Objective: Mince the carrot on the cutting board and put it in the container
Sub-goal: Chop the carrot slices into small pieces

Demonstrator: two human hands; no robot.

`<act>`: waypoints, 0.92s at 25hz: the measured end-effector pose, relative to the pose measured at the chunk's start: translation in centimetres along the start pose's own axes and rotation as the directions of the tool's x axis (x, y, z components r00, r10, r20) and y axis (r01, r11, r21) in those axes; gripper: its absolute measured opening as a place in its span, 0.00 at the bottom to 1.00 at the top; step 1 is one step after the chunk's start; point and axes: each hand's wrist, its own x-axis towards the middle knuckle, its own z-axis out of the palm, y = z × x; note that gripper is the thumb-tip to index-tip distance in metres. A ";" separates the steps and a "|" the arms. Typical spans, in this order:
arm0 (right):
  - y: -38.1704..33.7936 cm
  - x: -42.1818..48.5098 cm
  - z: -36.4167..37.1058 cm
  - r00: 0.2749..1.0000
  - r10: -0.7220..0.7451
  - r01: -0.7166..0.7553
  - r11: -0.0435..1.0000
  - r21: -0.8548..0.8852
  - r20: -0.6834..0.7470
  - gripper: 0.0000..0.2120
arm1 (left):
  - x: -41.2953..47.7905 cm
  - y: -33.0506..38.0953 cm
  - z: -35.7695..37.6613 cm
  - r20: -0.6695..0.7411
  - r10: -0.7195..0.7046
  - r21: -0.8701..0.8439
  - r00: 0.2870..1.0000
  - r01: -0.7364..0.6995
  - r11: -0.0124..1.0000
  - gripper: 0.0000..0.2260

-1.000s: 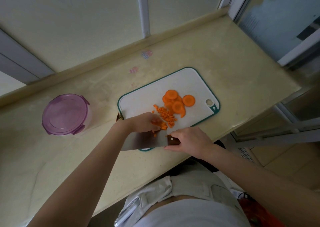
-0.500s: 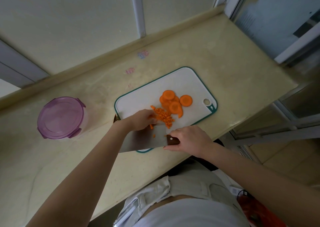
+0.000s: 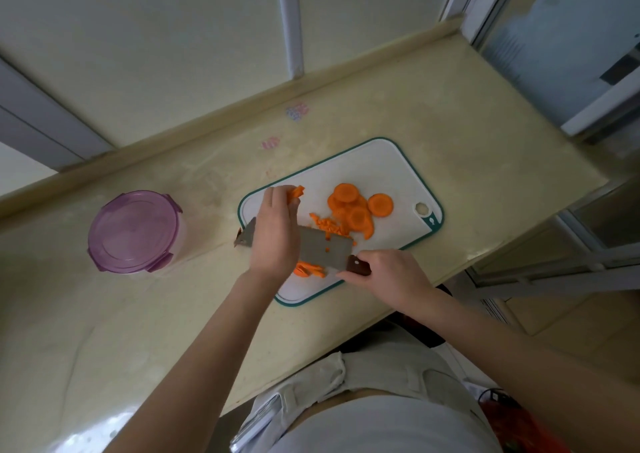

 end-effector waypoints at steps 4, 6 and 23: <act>-1.2 0.6 -0.1 0.955 0.261 -0.294 0.889 0.351 0.140 0.22 | -2.6 -1.4 0.7 -0.284 -0.081 -0.095 0.955 0.056 0.994 0.11; -1.4 1.3 0.2 0.933 0.326 -0.358 0.810 0.465 0.150 0.25 | -3.5 -2.5 1.5 -0.275 -0.179 -0.123 0.945 0.150 0.981 0.10; -2.5 1.4 0.3 0.905 0.380 -0.409 0.656 0.634 0.191 0.20 | -1.7 -8.2 1.2 0.741 0.144 0.370 0.655 -0.578 0.727 0.27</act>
